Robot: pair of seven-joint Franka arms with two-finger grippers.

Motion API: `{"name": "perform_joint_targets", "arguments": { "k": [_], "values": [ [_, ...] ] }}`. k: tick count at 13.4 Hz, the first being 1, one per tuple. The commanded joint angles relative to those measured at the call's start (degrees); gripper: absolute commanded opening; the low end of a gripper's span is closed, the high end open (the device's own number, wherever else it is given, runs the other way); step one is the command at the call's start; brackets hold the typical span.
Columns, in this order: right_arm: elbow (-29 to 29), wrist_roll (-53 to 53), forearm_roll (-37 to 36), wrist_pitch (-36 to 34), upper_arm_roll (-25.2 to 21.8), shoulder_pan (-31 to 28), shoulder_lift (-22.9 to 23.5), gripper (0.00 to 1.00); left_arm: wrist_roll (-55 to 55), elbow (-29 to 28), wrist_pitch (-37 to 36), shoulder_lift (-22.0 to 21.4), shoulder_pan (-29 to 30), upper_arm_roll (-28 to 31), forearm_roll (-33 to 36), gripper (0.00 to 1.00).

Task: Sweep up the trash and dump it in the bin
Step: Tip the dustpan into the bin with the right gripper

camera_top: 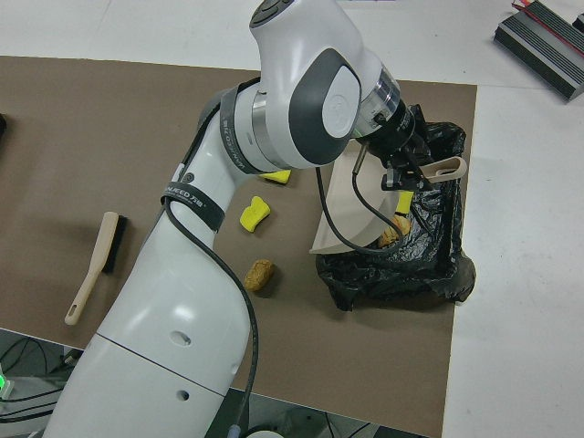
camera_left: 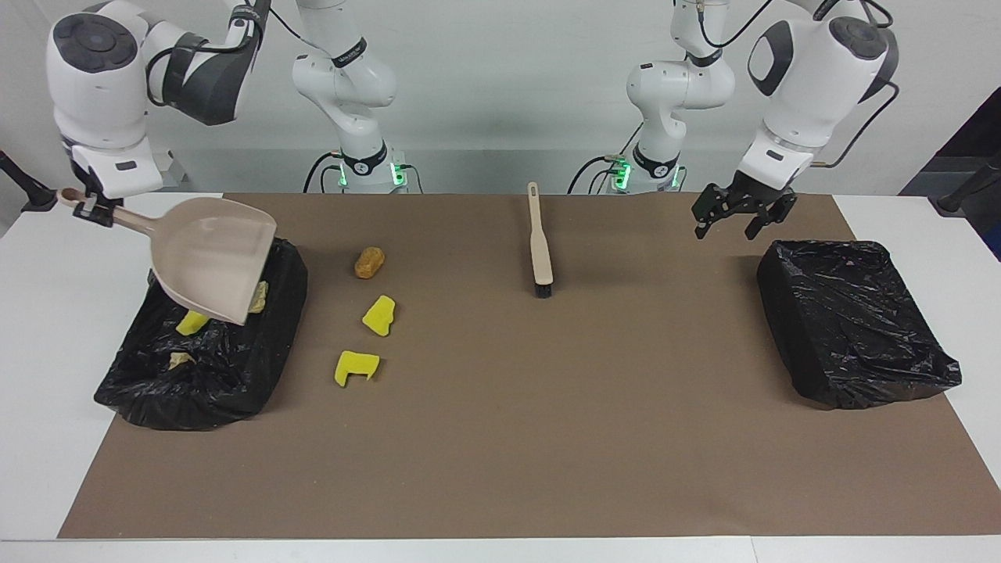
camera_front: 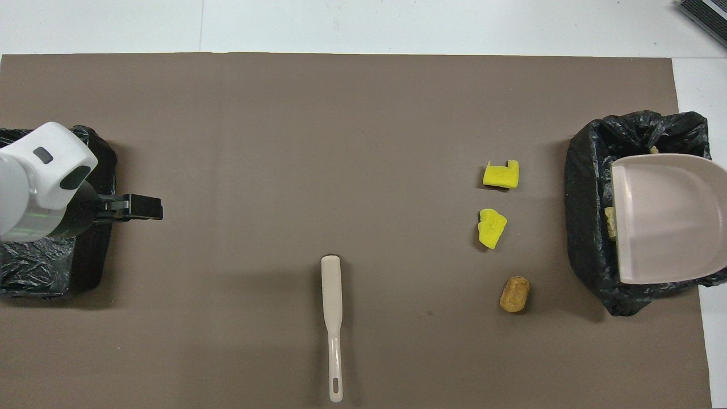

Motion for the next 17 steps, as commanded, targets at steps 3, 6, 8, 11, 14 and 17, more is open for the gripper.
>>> {"name": "perform_joint_targets", "arguments": {
  "k": [3,6,8,11,14,17],
  "values": [
    [-6.0,27.9,10.2,0.5,0.0,8.9,0.1,0.0,2.0,13.3,-11.0,4.6,2.9,-0.8,3.7,1.0],
    [-6.0,47.3,16.5,2.9,0.0,15.9,4.4,0.0,2.3,13.7,-12.0,3.0,2.8,-0.9,3.6,1.0],
    [-5.8,61.1,17.4,5.6,0.0,22.1,7.1,0.0,2.4,13.5,-11.7,2.1,2.9,-1.0,3.6,1.0],
    [-2.5,79.8,28.7,8.7,0.0,25.2,11.5,0.0,2.4,12.9,-11.6,1.7,5.0,-1.0,3.2,1.0],
    [2.2,97.8,32.1,10.9,0.1,31.1,16.9,0.0,1.8,13.0,-11.2,1.8,5.8,-1.2,2.9,1.0],
    [9.4,110.6,33.9,11.0,0.1,37.5,25.4,0.0,1.9,13.9,-12.3,1.8,5.9,-2.3,3.0,1.0]
  ]
}}
